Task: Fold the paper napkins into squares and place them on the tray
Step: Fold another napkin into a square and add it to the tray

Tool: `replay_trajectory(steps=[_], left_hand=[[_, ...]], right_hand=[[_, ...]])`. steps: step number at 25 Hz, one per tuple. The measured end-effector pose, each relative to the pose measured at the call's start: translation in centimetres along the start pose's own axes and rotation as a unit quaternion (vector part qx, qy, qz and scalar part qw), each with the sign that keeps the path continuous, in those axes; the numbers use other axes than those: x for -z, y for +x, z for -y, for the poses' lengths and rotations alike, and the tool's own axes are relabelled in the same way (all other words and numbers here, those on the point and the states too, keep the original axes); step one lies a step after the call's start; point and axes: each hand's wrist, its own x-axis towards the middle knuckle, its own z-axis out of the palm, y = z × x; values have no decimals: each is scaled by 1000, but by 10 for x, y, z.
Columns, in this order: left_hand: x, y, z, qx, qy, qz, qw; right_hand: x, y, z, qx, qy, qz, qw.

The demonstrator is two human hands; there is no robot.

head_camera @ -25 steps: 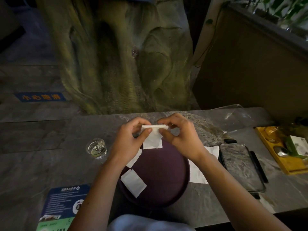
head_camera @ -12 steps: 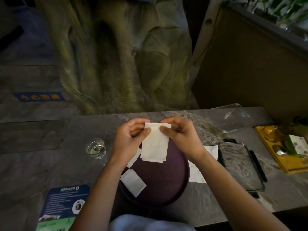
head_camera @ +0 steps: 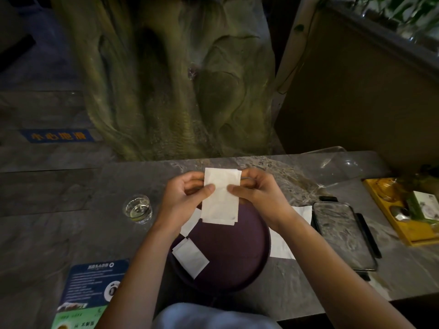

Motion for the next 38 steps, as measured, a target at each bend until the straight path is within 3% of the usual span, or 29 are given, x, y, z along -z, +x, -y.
replay_trajectory(steps=[17,21,25,38], left_hand=[[1,1,8,57,12,58,997],[0,1,11,55,22,52,997],[0,-1,13,96,19,102,990],[12,-10,72,191,83,111,972]], right_hand=[[2,-1,-3,-13,18,-12,1000],[3,-2,-9,-40,-32,21,998],[6,-1,-16,-49,-24,-17,998],[15,-14,-90,-120,-67,-37,990]])
